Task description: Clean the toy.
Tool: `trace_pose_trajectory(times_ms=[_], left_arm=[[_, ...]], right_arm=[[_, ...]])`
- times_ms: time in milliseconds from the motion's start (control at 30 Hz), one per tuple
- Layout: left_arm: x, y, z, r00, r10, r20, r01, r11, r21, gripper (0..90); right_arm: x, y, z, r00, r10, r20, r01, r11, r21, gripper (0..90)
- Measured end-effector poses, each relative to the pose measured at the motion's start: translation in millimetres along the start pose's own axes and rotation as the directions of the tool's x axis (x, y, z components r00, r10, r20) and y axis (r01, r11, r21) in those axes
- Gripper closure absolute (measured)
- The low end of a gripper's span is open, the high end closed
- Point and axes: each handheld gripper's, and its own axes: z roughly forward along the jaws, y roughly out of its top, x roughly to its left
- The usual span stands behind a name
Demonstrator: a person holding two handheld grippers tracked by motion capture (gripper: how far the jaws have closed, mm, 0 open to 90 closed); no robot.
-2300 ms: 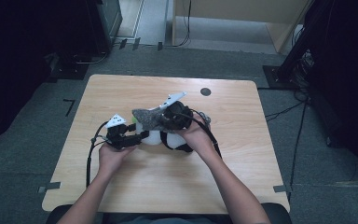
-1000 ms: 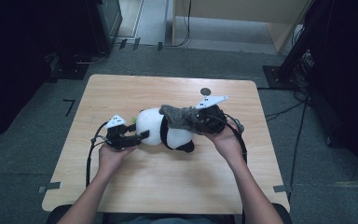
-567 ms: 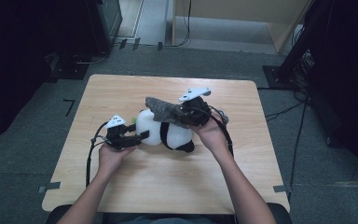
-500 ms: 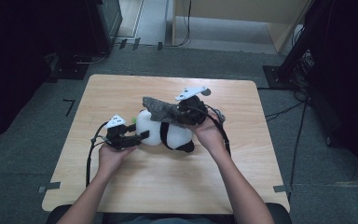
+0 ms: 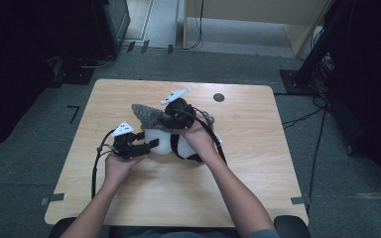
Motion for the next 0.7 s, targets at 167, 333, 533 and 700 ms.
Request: trace_pose_trajectory(times_ms=[167, 333, 533, 700], left_arm=[[-0.2, 0.1, -0.1, 1.0000, -0.007, 0.000, 0.007, 1.0000, 0.002, 32.8], [-0.4, 0.2, 0.1, 1.0000, -0.007, -0.001, 0.007, 1.0000, 0.001, 32.6], [-0.8, 0.2, 0.3, 1.0000, -0.006, -0.002, 0.006, 1.0000, 0.002, 32.6], [-0.7, 0.3, 0.6, 0.9999, -0.012, -0.003, 0.012, 0.9999, 0.003, 32.8]], right_arm=[[7.8, 0.6, 13.7, 0.9998, -0.017, -0.007, 0.017, 0.999, 0.042, 72.2], [11.7, -4.0, 15.2, 0.9992, -0.039, 0.000, 0.039, 0.998, 0.053, 72.5], [14.5, -12.5, 7.7, 0.9977, -0.068, 0.005, 0.067, 0.995, 0.068, 72.8], [10.3, -21.8, -3.5, 0.9980, -0.063, 0.008, 0.062, 0.996, 0.071, 72.9]])
